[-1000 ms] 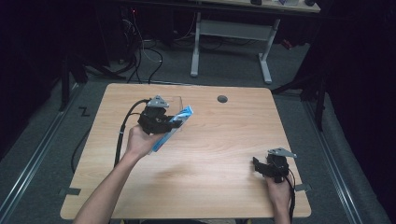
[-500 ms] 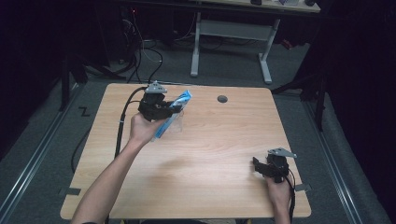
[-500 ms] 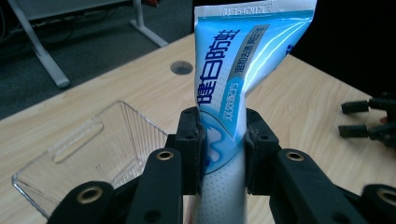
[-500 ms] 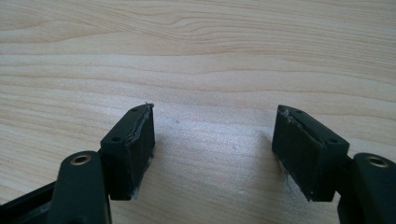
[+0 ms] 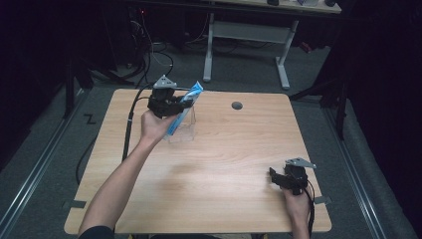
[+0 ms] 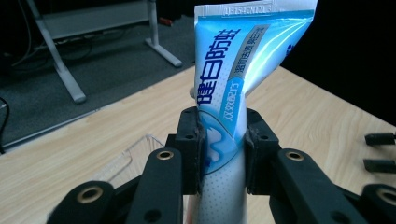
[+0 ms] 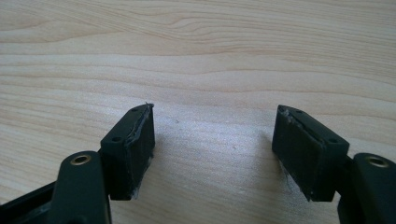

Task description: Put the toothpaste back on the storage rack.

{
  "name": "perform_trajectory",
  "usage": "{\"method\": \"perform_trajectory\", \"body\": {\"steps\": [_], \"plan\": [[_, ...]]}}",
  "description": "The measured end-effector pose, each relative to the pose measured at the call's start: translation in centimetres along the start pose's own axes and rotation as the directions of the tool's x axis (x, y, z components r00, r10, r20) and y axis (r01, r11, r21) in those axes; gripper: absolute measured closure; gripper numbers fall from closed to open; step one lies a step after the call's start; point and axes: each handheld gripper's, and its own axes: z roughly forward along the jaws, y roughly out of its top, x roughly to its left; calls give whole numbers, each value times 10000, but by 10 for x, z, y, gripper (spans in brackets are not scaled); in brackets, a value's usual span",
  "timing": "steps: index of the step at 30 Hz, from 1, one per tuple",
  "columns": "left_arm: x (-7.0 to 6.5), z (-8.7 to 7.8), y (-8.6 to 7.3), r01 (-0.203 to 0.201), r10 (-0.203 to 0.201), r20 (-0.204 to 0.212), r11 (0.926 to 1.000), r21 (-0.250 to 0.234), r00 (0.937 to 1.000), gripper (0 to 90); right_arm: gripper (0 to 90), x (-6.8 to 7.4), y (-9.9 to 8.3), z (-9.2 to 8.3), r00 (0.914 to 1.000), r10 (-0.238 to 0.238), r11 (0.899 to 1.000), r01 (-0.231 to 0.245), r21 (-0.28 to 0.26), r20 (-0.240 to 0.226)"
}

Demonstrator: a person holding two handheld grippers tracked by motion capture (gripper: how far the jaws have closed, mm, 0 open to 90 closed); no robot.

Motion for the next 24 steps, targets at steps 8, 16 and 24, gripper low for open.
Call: {"method": "perform_trajectory", "body": {"steps": [8,16,24], "plan": [[11,5,4,310,-314,-110,9990,-320,9994,724,300,0,0,0,10000,1,10000,-1,-1,2],[15,15,9,310,-323,-244,9982,-519,9992,722,300,0,0,0,10000,2,10000,-2,-1,3],[23,27,11,515,-542,-324,9954,-808,9980,721,300,0,0,0,10000,-9,10000,9,2,7]]}}
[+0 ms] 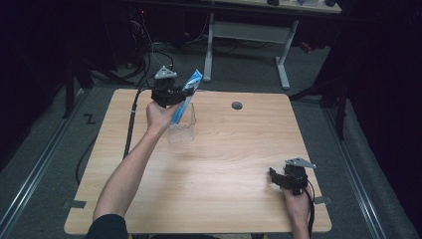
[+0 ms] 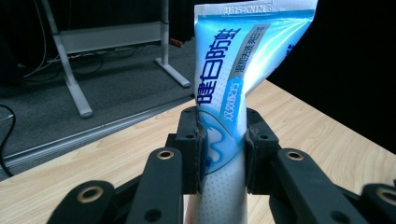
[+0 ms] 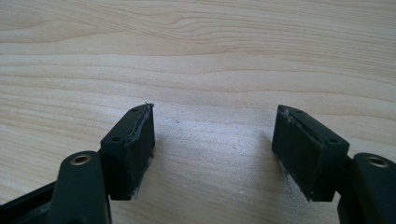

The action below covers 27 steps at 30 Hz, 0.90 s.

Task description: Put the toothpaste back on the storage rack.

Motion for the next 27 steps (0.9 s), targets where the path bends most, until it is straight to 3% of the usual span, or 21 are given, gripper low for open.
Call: {"method": "perform_trajectory", "body": {"steps": [14,27], "plan": [[10,16,-6,30,-37,-425,9999,-170,9991,718,300,0,0,0,10000,21,10000,-21,-2,-2],[14,27,-14,-161,172,-580,9997,192,9982,714,300,0,0,0,10000,19,10000,-19,-2,1]]}}
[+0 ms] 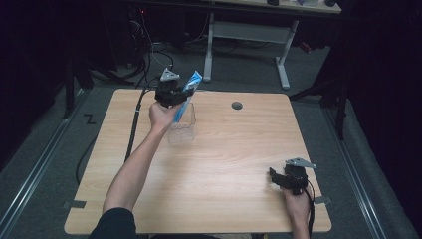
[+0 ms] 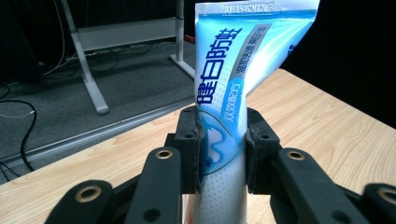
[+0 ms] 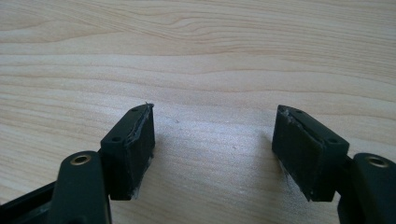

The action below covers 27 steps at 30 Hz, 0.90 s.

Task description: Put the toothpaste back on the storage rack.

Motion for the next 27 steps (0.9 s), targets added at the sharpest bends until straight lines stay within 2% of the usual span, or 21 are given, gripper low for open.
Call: {"method": "perform_trajectory", "body": {"steps": [16,27], "plan": [[6,7,-10,100,-95,-120,9991,417,9999,709,301,0,0,0,10000,-6,10000,6,2,-1],[6,12,-14,-45,66,-209,9951,985,9998,708,300,0,0,0,10000,-4,10000,4,1,1]]}}
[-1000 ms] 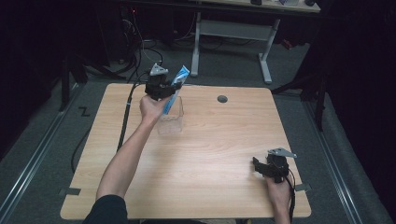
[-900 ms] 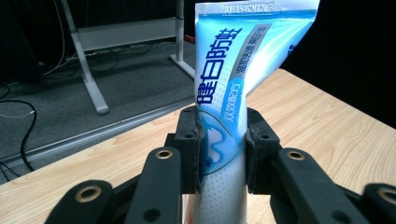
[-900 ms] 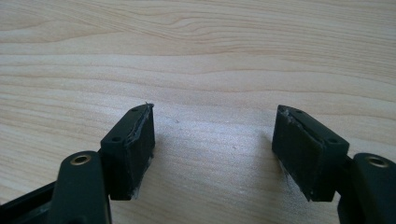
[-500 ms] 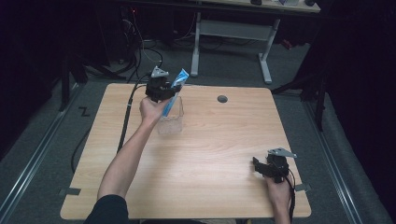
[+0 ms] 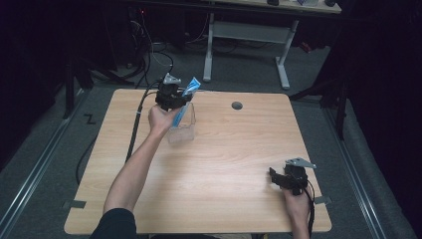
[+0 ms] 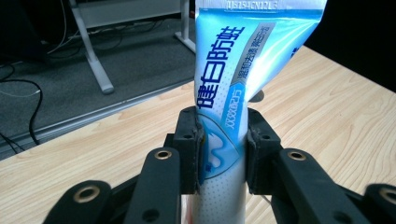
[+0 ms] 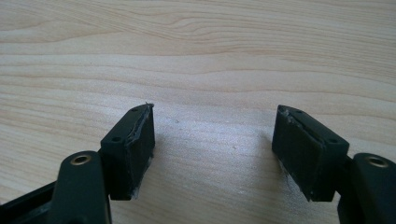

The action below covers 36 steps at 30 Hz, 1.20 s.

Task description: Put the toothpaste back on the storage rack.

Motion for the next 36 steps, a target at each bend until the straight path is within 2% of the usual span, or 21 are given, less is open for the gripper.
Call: {"method": "perform_trajectory", "body": {"steps": [25,36], "plan": [[0,10,-10,-195,206,-109,9956,920,9997,709,301,0,0,0,10000,-5,10000,5,-4,-1],[1,13,-13,-178,192,-110,9931,1162,9998,709,301,0,0,0,10000,-6,10000,6,-2,-1]]}}
